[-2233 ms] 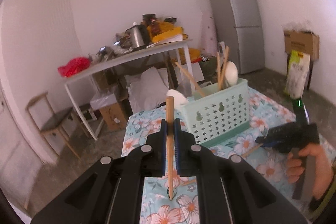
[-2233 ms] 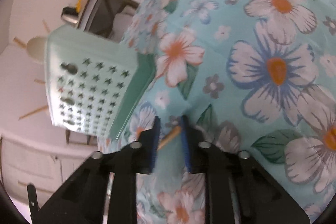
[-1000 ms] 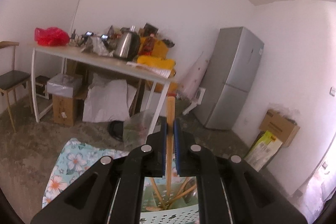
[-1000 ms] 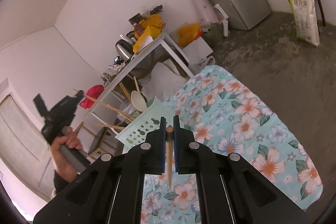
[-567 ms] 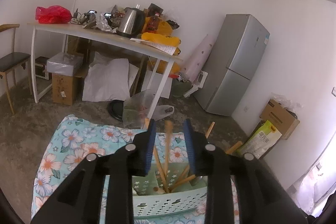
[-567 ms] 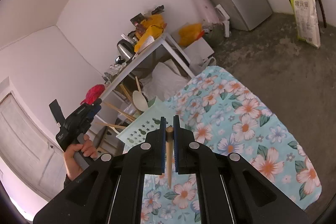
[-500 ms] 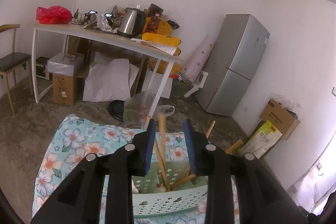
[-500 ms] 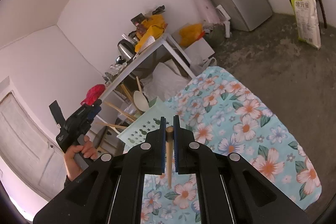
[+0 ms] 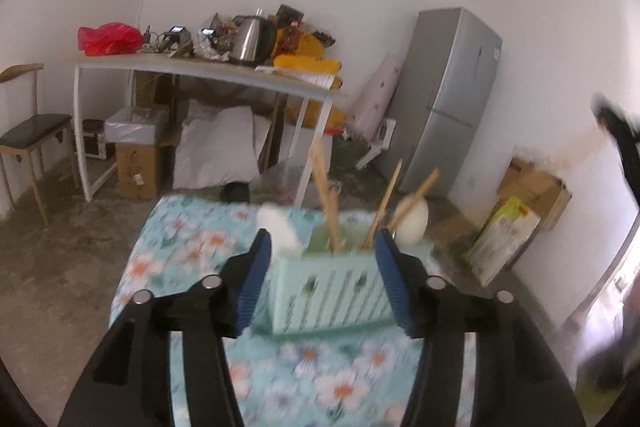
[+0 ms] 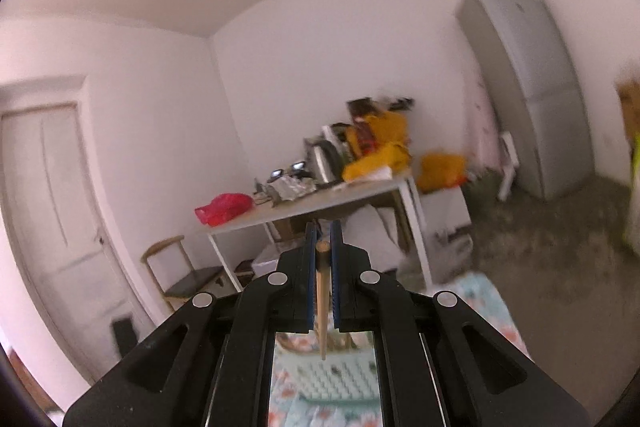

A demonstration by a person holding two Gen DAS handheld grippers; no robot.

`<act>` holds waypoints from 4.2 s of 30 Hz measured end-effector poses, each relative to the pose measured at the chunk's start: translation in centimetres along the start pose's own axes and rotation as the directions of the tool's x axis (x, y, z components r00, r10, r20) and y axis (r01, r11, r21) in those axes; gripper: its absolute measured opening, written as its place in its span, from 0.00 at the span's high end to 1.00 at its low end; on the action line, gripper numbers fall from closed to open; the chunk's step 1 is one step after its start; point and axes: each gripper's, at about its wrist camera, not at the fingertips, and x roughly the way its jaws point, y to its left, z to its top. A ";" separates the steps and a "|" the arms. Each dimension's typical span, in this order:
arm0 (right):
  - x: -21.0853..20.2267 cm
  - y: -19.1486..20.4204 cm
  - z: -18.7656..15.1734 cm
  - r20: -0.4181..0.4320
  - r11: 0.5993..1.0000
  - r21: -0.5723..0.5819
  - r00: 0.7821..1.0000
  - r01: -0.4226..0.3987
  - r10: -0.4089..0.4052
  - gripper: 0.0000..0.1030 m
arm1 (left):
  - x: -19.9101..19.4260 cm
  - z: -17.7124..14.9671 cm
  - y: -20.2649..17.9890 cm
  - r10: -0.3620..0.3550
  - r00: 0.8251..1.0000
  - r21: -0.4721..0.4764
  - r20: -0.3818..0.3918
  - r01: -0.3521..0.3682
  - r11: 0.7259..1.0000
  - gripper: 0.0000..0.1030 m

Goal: Organize utensils

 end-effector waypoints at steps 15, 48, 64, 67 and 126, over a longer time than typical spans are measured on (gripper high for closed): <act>13.5 2.9 -4.9 -0.304 0.972 -0.234 0.950 0.003 -0.076 0.95 | -3.2 -6.0 1.8 0.090 0.994 0.043 -0.056 -0.088 0.995 0.35; 0.6 3.3 -16.8 -0.311 0.870 -0.296 0.821 0.394 -0.478 0.13 | -3.8 -5.6 -2.5 0.449 0.893 0.092 0.015 -0.449 0.889 0.06; 0.2 3.7 -17.0 -0.293 0.862 -0.301 0.821 0.407 -0.490 0.12 | -4.7 -5.6 -0.5 0.540 0.841 0.011 0.012 -0.540 0.841 0.06; 0.3 3.8 -17.1 -0.294 0.863 -0.301 0.821 0.406 -0.489 0.12 | -4.6 -5.6 -0.4 0.543 0.840 0.008 0.010 -0.543 0.840 0.06; 0.5 3.8 -16.9 -0.300 0.865 -0.296 0.821 0.404 -0.486 0.12 | -4.5 -5.6 -0.2 0.546 0.838 0.015 0.009 -0.546 0.837 0.06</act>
